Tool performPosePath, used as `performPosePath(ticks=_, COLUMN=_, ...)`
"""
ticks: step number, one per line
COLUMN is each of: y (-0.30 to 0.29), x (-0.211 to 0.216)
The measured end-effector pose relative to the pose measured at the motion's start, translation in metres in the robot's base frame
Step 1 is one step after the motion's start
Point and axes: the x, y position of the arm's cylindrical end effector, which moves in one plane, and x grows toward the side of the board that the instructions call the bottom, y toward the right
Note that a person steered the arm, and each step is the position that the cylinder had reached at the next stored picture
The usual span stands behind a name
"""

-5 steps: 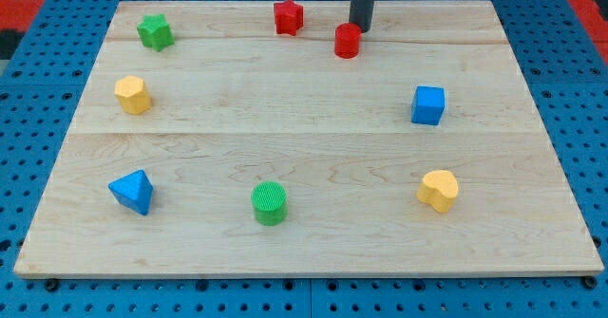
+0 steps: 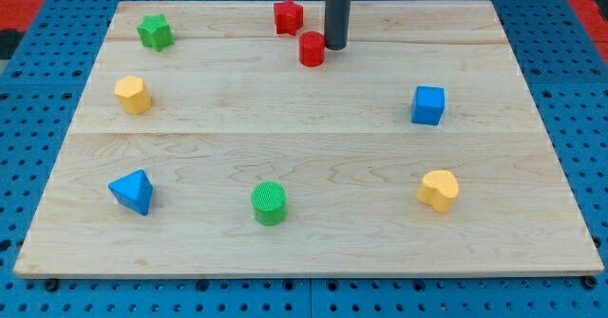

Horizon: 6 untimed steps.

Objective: Place the red circle to the bottom right of the red star

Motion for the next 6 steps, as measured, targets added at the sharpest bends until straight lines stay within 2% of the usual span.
performPosePath(ticks=1, y=0.026, x=0.013)
performPosePath(ticks=2, y=0.026, x=0.045)
performPosePath(ticks=3, y=-0.014, x=0.06)
performPosePath(ticks=4, y=-0.027, x=0.044)
performPosePath(ticks=5, y=0.009, x=0.036)
performPosePath(ticks=6, y=0.01, x=0.032)
